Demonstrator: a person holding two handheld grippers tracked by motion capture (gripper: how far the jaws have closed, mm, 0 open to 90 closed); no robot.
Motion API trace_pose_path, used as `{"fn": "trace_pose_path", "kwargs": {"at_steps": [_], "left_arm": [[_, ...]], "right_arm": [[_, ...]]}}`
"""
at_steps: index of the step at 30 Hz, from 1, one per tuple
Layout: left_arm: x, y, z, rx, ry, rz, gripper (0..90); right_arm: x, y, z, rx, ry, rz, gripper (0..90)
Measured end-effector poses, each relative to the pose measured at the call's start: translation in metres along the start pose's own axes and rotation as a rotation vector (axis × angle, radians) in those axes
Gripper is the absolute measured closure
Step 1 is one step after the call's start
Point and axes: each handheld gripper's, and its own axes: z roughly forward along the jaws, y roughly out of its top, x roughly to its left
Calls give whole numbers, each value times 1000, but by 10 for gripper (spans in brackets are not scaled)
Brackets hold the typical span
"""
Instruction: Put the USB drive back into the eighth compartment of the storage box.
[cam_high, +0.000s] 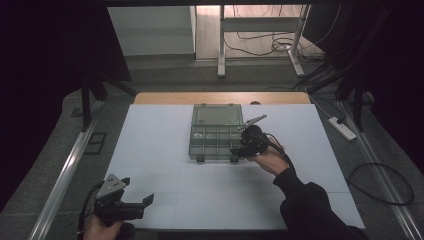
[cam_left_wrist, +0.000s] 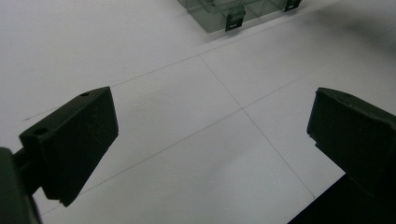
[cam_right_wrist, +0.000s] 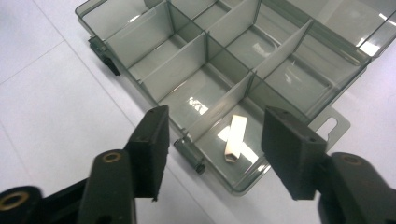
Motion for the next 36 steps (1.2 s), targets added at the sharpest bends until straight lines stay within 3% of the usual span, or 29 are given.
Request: {"fn": "trace_pose_path", "kwargs": {"at_steps": [5, 11, 20, 36], "left_arm": [[0, 0, 0, 0, 0, 0, 18], [0, 0, 0, 0, 1, -1, 19], [0, 0, 0, -1, 2, -3, 19], [1, 0, -1, -4, -1, -9, 18]], "right_arm": [[2, -1, -5, 6, -1, 5, 302], [4, -4, -12, 23, 28, 6, 279], [9, -13, -23, -11, 40, 8, 139], [14, -29, -24, -13, 54, -1, 48]]}}
